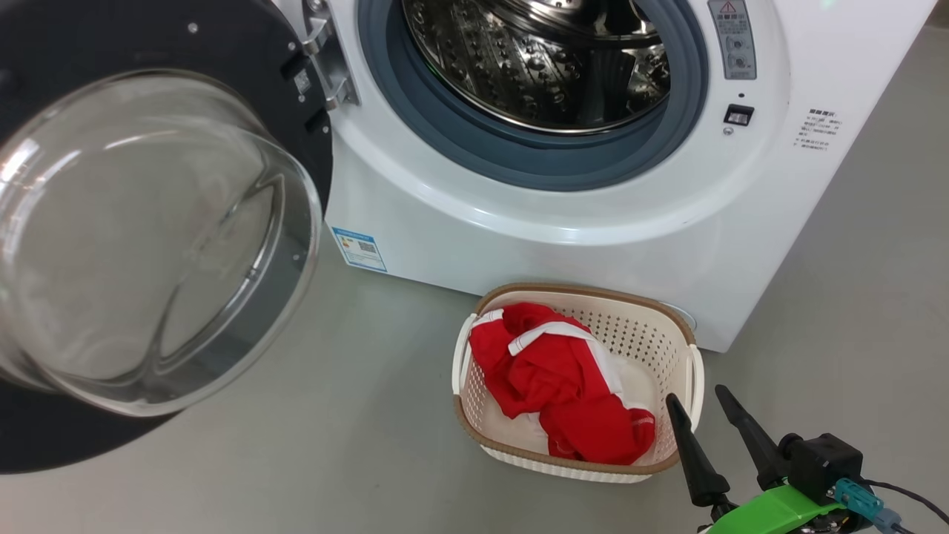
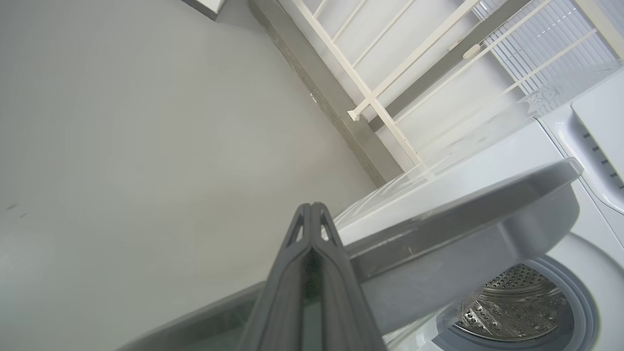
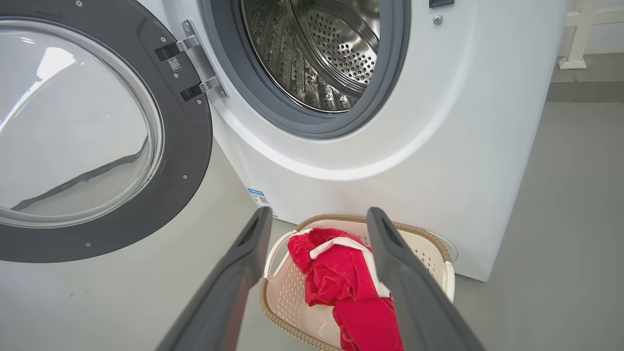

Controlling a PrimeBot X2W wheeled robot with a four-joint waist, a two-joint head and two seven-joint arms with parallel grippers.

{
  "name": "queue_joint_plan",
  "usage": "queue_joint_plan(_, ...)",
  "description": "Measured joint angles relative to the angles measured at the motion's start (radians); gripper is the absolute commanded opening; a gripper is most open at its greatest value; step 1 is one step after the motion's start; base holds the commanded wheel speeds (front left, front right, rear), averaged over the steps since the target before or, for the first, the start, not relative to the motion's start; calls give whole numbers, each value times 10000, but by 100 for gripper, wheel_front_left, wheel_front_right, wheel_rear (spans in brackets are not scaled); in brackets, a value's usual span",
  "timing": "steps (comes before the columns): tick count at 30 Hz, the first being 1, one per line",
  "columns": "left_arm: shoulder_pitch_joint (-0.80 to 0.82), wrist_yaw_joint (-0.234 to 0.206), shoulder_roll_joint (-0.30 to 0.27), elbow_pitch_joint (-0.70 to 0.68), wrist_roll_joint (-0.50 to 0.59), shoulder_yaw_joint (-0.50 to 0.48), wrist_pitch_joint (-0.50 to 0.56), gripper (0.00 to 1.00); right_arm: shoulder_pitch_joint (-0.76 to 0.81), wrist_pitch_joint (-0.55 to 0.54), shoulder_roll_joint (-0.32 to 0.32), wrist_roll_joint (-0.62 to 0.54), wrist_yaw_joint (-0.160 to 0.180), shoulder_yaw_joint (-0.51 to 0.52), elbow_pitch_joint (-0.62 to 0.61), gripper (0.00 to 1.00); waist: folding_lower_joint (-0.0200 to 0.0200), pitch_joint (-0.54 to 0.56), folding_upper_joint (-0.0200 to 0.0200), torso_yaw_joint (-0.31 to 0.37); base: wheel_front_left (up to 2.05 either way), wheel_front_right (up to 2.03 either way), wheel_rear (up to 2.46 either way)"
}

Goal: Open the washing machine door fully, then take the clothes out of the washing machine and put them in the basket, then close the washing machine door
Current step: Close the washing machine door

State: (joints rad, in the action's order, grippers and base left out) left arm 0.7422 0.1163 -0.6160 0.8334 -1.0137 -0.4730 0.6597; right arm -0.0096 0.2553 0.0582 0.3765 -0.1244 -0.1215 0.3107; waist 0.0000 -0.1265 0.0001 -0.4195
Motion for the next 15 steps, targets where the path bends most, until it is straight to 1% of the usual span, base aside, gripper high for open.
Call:
queue_joint_plan(4, -616, 0, -50, -917, -562, 293, 686, 0, 2, 0, -6, 0, 0, 54, 8, 100, 0, 144, 0, -47, 0, 0, 0)
queue_joint_plan(11, -1744, -4, -54, -2681, -1603, 792, 1544, 0, 12, 0, -21, 0, 0, 63, 17, 100, 0, 435, 0, -115, 0, 0, 0)
queue_joint_plan(15, -2234, 27, 213, -3578, -2157, 1338, 2015, 0, 58, 0, -21, 0, 0, 81, 17, 100, 0, 609, 0, -134, 0, 0, 0)
